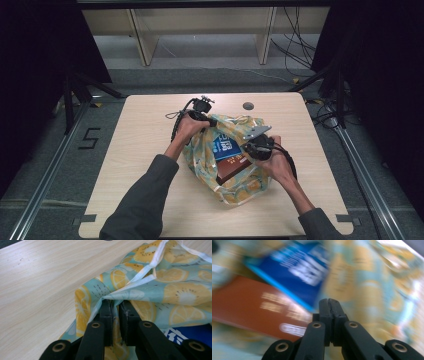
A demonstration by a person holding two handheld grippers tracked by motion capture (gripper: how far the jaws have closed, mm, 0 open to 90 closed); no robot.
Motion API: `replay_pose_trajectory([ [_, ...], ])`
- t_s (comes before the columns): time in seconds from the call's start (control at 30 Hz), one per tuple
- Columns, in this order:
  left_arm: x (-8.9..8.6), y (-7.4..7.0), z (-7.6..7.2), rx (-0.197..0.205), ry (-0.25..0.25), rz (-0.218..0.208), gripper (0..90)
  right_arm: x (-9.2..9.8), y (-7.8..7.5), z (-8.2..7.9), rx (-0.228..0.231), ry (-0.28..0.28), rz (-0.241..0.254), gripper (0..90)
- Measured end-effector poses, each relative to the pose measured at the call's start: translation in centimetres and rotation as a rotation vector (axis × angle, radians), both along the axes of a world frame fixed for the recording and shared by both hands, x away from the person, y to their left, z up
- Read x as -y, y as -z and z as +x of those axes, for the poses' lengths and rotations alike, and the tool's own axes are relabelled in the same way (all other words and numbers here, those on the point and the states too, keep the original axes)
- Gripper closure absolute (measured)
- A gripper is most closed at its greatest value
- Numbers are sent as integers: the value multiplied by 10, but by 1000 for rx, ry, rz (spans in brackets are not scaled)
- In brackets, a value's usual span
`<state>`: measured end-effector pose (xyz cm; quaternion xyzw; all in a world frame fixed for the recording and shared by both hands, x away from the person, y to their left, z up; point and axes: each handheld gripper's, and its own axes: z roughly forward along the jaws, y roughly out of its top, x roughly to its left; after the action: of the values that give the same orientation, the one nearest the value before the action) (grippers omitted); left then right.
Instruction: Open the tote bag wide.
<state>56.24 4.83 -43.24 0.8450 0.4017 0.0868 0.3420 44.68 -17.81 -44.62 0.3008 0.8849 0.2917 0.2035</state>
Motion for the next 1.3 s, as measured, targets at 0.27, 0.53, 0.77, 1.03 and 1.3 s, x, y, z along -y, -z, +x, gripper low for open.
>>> replay_pose_trajectory([
  [0.27,4,-3,-3,-17,36,-21,645,32,0,13,11,115,8,900],
  [0.53,-5,-37,-41,0,67,-104,331,43,-35,-7,-5,63,242,877],
  [0.77,-29,-53,-70,53,84,-82,274,49,-45,-18,16,70,294,823],
  [1.03,-51,-47,-102,97,81,-106,231,62,-41,-24,21,84,315,689],
  [1.3,-64,-31,-127,126,66,-149,213,74,-35,-34,33,141,356,518],
])
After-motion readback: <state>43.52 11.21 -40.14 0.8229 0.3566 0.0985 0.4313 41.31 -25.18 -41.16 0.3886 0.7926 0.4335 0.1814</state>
